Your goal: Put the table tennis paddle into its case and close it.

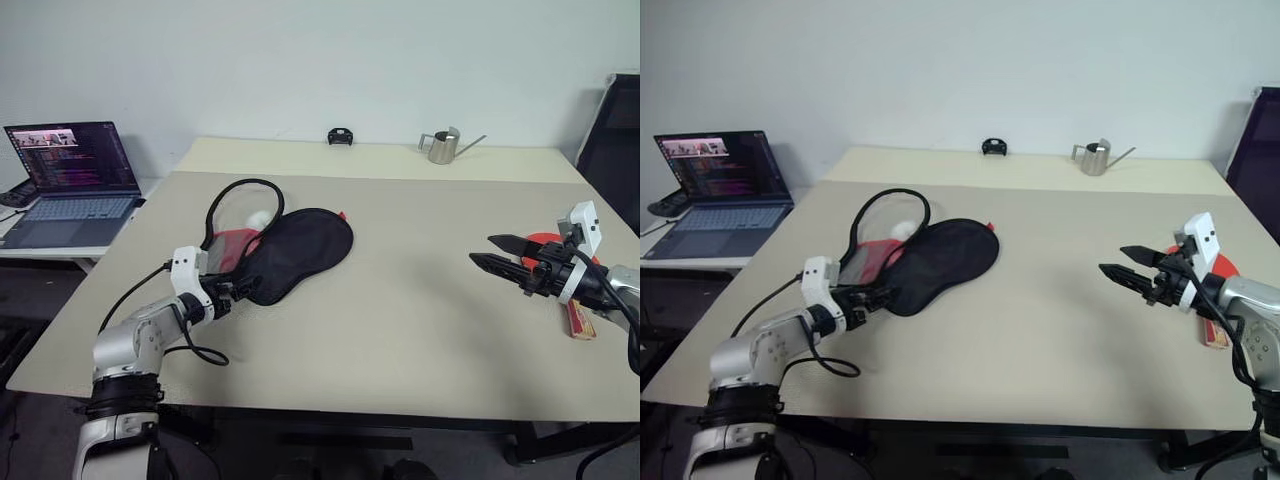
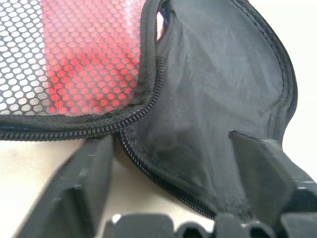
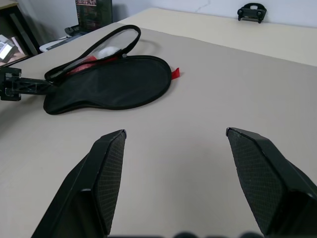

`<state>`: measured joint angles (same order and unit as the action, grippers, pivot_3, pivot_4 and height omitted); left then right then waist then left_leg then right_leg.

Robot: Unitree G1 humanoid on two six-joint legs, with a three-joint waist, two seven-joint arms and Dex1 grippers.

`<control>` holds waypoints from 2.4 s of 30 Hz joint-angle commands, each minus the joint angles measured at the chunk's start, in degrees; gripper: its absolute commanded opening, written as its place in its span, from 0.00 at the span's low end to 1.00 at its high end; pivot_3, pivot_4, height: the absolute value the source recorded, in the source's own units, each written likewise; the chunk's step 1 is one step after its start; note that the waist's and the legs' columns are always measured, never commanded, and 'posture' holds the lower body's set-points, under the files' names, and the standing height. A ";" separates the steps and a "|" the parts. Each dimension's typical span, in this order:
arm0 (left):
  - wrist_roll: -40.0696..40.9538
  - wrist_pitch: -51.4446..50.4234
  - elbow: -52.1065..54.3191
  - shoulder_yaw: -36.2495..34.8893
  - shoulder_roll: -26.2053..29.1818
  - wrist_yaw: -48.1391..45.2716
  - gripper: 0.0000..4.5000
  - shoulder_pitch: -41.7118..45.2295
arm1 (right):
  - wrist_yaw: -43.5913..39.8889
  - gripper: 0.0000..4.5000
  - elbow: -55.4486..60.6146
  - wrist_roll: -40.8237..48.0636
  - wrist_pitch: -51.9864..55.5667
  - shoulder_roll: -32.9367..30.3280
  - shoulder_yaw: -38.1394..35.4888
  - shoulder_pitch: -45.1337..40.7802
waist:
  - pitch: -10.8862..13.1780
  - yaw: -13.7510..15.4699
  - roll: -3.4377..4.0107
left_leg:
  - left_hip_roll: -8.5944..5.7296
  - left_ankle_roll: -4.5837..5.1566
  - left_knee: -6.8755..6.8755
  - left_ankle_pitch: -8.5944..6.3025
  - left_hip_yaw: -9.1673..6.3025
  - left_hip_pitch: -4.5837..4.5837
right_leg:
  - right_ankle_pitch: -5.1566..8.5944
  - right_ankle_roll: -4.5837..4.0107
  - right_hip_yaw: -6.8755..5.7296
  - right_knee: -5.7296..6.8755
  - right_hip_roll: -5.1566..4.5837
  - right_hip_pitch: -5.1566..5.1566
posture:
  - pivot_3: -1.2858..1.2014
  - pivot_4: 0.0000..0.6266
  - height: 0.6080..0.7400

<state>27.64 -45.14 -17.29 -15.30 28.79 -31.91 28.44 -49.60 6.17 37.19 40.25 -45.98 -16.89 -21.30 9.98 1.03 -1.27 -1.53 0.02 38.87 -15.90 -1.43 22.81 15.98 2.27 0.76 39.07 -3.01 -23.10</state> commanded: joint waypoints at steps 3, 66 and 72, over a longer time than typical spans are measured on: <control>0.03 -1.02 -2.81 2.41 -2.15 -1.66 0.40 2.22 | 0.49 0.79 1.38 1.00 -0.66 -0.20 -1.99 -0.90 | 0.00 0.12 0.00 | -0.01 0.00 0.00 0.00 0.00 0.02 | 0.00 0.00 -0.01 -0.03 -0.01 0.00 | 0.52 0.24 1.00; 2.08 -9.80 30.60 21.22 -0.73 -6.12 0.88 -13.23 | 0.90 0.79 6.61 3.79 1.49 -2.40 -5.09 4.51 | -0.04 -1.68 0.06 | 0.10 -0.01 -0.07 0.00 0.08 -0.04 | 0.01 -0.01 0.14 -0.08 0.13 0.00 | 0.52 0.24 1.00; 6.58 -5.06 35.95 18.03 4.07 -13.61 0.88 -17.91 | -2.97 0.79 8.41 5.49 2.64 -3.73 -4.57 5.12 | -0.08 -1.46 0.14 | 0.10 0.01 -0.07 -0.01 0.07 -0.04 | 0.01 -0.01 0.12 -0.10 0.11 0.02 | 0.52 0.24 1.00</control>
<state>31.71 -50.02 16.69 3.83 32.34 -43.00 11.07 -50.83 11.40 40.91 42.91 -48.03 -21.02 -16.17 9.90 -0.43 -1.13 -1.42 0.04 38.80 -15.91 -1.36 22.78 15.99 2.26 0.87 38.97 -2.91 -23.09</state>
